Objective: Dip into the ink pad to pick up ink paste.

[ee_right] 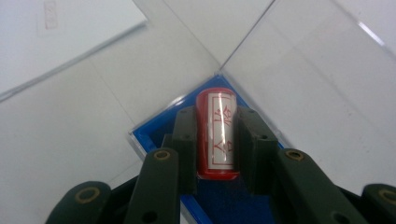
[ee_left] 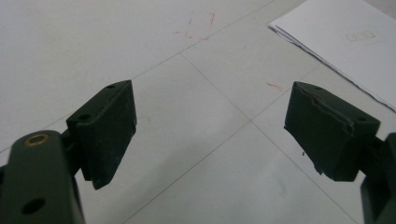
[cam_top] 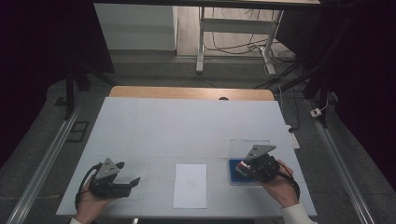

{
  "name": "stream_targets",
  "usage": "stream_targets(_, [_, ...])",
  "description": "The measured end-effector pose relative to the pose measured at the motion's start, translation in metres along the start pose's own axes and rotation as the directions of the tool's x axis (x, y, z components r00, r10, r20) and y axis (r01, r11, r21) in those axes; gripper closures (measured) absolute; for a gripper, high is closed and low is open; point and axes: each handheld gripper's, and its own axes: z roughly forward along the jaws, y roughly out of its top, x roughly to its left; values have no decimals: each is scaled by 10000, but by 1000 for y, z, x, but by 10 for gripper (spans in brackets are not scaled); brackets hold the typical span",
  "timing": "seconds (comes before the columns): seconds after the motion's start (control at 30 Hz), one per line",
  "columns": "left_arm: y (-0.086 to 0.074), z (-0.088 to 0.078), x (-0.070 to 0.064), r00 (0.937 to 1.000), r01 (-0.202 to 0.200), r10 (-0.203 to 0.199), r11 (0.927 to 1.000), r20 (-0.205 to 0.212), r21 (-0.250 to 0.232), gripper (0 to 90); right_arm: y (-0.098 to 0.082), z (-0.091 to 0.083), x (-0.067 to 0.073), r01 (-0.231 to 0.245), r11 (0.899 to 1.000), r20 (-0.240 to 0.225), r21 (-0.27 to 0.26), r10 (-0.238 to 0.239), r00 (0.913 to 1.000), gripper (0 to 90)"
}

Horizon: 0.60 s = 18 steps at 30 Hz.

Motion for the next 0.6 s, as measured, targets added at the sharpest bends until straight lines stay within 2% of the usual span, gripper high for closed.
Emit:
stream_targets(0.37, [0,0,0,10000,7,-7,10000,5,-4,169,0,-14,-3,-252,9949,-164,-977,237,9996,701])
stream_targets(0.6, [0,-1,1,10000,24,-24,10000,14,-31,168,0,-24,-5,-614,9834,-441,-1709,546,9975,702])
